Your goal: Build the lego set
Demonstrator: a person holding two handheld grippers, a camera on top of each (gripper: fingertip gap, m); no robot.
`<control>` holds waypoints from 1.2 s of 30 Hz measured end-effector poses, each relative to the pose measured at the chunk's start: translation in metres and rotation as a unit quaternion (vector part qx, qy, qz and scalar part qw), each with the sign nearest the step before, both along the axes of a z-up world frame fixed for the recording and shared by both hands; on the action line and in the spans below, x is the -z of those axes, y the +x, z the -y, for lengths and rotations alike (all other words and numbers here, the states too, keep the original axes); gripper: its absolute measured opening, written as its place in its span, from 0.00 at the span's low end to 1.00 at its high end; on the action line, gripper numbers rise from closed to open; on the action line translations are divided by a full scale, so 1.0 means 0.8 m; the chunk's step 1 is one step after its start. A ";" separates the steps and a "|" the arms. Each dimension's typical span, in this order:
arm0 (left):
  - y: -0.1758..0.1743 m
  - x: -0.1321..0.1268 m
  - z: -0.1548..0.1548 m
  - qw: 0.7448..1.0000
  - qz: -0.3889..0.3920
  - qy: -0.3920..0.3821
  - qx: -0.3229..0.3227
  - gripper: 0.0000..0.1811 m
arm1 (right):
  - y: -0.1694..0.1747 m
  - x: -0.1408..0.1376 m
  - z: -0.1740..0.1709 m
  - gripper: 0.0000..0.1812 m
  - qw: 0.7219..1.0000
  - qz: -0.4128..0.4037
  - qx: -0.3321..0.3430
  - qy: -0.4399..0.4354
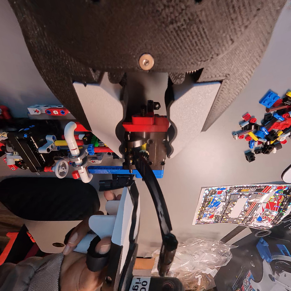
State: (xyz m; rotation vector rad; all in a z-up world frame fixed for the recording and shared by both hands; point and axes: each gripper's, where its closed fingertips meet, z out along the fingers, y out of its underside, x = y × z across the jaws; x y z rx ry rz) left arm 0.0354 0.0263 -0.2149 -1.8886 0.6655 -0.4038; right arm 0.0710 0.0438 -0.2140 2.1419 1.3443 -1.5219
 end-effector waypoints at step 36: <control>-0.007 0.001 -0.003 0.996 -0.037 -0.019 -0.083 0.27 | -0.003 0.004 0.008 0.04 0.954 0.089 -0.093 0.270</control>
